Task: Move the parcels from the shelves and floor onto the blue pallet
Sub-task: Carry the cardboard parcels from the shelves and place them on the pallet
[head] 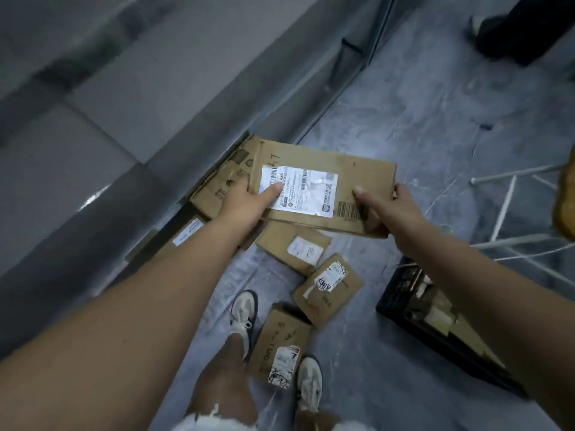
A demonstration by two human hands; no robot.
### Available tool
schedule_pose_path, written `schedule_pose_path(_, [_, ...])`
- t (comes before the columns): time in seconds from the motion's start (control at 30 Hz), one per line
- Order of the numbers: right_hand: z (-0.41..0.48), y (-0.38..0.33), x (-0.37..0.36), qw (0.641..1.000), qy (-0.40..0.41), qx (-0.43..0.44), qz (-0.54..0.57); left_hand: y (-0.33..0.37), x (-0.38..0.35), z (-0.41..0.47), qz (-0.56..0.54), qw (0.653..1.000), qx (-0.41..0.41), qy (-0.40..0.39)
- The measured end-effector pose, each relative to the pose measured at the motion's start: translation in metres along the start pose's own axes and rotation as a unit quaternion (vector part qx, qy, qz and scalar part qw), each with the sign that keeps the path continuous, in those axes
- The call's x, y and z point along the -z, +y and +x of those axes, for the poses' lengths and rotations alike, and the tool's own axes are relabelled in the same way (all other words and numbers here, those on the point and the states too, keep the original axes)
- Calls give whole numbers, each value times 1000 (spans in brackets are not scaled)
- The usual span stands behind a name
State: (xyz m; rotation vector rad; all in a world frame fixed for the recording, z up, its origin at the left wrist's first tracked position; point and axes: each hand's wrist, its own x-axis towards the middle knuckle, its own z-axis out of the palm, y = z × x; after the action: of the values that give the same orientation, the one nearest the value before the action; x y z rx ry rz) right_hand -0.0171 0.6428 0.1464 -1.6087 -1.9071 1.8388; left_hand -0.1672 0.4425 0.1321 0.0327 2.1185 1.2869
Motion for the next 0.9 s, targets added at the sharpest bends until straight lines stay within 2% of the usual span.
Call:
schedule_pose_path(0.1, [-66,-50,20,996,-68,60,1,41,42,-81,-42,996,-30,68])
schedule_pose_path(0.23, [-154,-96,20,980,-137,137,-48,54,85,-195,-145,975,-15,169])
schedule_pose_path(0.37, [-228,-130,-21,959,-194,196,-70,49,148,-280,-176,947,-38,265])
schedule_pose_path(0.5, [-310,-149,-92,923,-272,253,-104,22,227,-365,-190,917,-56,347])
schedule_pose_path(0.6, [-387,-145,-157,884,-349,285,-125,-20,287,-437,-203,886,-47,414])
schedule_pose_path(0.73, [-514,-104,-249,819,-440,326,-171,-112,363,-557,-235,833,-16,500])
schedule_pose_path(0.9, [-690,-21,-348,718,-545,367,-231,-234,426,-724,-263,729,26,631])
